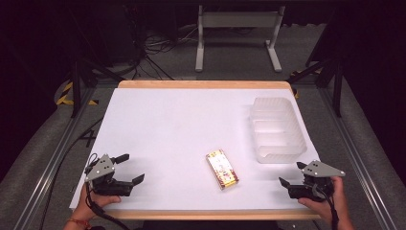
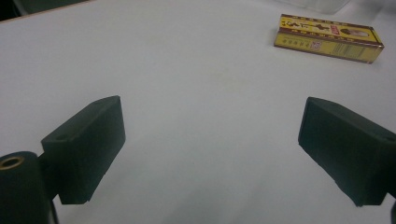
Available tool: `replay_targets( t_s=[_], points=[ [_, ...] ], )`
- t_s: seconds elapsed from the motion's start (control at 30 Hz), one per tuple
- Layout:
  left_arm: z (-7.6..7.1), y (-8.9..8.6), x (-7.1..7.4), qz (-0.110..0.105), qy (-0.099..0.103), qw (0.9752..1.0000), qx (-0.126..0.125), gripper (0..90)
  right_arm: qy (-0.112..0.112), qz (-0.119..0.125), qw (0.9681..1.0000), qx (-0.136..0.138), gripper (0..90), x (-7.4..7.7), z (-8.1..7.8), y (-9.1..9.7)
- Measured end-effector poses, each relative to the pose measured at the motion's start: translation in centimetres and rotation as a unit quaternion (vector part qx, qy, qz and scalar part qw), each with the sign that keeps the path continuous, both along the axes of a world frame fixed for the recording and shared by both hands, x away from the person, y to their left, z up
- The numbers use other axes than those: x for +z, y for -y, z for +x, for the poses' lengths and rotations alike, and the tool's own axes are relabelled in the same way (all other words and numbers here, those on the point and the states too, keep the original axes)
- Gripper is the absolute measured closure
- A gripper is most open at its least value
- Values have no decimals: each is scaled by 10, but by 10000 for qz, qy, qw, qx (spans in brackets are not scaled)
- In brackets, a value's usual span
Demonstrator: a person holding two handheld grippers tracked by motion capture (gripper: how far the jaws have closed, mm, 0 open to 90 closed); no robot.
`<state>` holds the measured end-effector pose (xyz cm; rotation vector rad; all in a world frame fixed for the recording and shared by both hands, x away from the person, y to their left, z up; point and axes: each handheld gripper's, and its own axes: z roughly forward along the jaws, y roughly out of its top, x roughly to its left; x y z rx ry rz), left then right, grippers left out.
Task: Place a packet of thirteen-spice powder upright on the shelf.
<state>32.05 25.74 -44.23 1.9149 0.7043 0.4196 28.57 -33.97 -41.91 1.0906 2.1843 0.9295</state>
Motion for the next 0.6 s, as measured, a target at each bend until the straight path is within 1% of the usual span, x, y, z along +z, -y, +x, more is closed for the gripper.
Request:
replay_targets(
  t_s=[0.03,0.13,0.23,0.27,0.33,0.37,0.43,0.5,0.53,0.6],
  points=[
    [0,0,0,14,23,10000,0,81,9,-17,10000,21,176,0,0,-2],
    [-1,0,0,21,1,10000,-26,81,-8,17,10000,59,179,0,1,-7],
    [-4,1,-2,152,-6,9999,-37,81,-66,-5,9999,93,195,1,2,-14],
    [-4,0,-2,188,19,9998,-31,82,-65,-34,10000,66,197,2,3,-16],
    [-4,0,-2,151,-18,9999,-4,85,-87,-16,9999,85,209,3,5,-19],
    [-4,0,-1,148,-23,9999,13,86,-163,58,9998,121,221,4,6,-22],
    [-5,0,-2,164,-54,9998,19,88,-238,98,9996,98,232,5,8,-29],
    [-5,0,-2,228,-38,9997,50,91,-303,166,9992,185,243,6,10,-37],
    [-5,0,-3,201,-49,9998,52,91,-335,218,9989,234,248,7,11,-41],
    [-5,1,-3,223,-36,9997,65,95,-393,221,9984,351,263,10,13,-55]
  ],
)
